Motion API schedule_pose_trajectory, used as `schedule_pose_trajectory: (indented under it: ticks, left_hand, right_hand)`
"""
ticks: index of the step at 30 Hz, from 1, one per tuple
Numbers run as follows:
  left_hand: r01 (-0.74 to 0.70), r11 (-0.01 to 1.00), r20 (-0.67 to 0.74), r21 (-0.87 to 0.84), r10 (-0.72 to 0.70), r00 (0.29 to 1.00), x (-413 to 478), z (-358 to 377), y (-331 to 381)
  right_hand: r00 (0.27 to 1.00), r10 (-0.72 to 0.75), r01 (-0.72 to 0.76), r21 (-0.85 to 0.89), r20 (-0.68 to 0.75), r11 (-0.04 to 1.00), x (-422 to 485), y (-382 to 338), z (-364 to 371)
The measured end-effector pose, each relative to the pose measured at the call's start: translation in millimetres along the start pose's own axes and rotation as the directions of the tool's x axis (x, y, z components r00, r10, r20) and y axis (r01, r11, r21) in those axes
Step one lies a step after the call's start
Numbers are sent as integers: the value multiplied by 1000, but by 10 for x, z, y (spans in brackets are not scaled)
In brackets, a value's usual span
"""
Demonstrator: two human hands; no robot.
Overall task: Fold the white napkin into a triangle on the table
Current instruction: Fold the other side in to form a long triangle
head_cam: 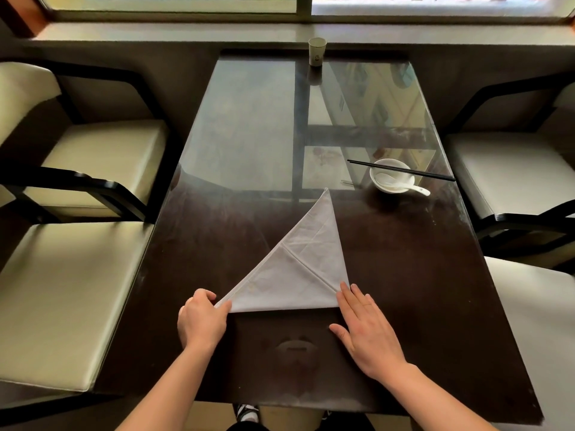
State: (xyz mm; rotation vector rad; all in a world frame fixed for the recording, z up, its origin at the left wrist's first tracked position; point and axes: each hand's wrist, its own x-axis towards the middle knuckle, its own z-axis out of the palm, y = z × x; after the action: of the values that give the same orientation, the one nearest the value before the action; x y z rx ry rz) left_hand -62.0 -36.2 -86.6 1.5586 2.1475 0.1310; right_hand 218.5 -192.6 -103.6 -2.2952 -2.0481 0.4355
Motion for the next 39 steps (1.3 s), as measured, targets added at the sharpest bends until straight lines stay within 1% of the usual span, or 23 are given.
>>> schedule_pose_trajectory:
  ticks: [4, 10, 12, 13, 15, 17, 20, 21, 23, 26, 30, 33, 36, 39]
  left_hand:
    - [35, 999, 44, -39, -33, 998, 28, -6, -6]
    - [47, 996, 42, -72, -44, 998, 51, -13, 8]
    - [70, 988, 49, -141, -63, 997, 46, -16, 6]
    - [99, 972, 51, -214, -90, 995, 44, -20, -5]
    - [189, 886, 72, -423, -175, 982, 39, -48, -31]
    - [258, 752, 101, -606, -249, 963, 48, -100, -65]
    - [257, 597, 91, -760, -293, 952, 57, -233, -121]
    - [239, 561, 83, -793, -290, 953, 52, -285, -135]
    - [189, 522, 62, -832, -251, 966, 32, -378, -135]
    - [116, 512, 25, -851, -180, 983, -12, -494, -47]
    - [38, 475, -18, -879, -114, 993, -61, -600, 206]
    - [11, 457, -25, -890, -73, 997, -97, -658, 430]
    - [-11, 439, -23, -898, -23, 999, -115, -716, 647]
    - [-33, 420, -17, -907, 41, 999, -124, -797, 839]
  right_hand:
    - [1000, -3, 3, 3, -13, 1000, 4, 1, -17]
    - [999, -38, 38, -39, 20, 998, 31, -7, -28]
    - [999, -42, 43, -40, 23, 998, 26, -10, -38]
    - [998, -51, 52, -50, 25, 997, 20, -17, -44]
    - [996, -80, 81, -64, 32, 995, -4, -48, -45]
    - [993, -112, 114, -62, 43, 992, -47, -96, -38]
    - [987, -153, 157, -97, 50, 983, -124, -187, -4]
    - [986, -162, 166, -108, 43, 980, -146, -219, 6]
    - [985, -172, 173, -105, 20, 979, -170, -280, 25]
    - [981, -190, 187, -75, -32, 980, -140, -358, 32]
    - [966, -217, 216, -20, -140, 976, 1, -465, 0]
    - [960, -186, 197, 33, -212, 980, 158, -564, -83]
    - [951, -152, 170, 45, -268, 984, 315, -611, -147]
    - [953, -106, 140, 104, -284, 985, 386, -622, -200]
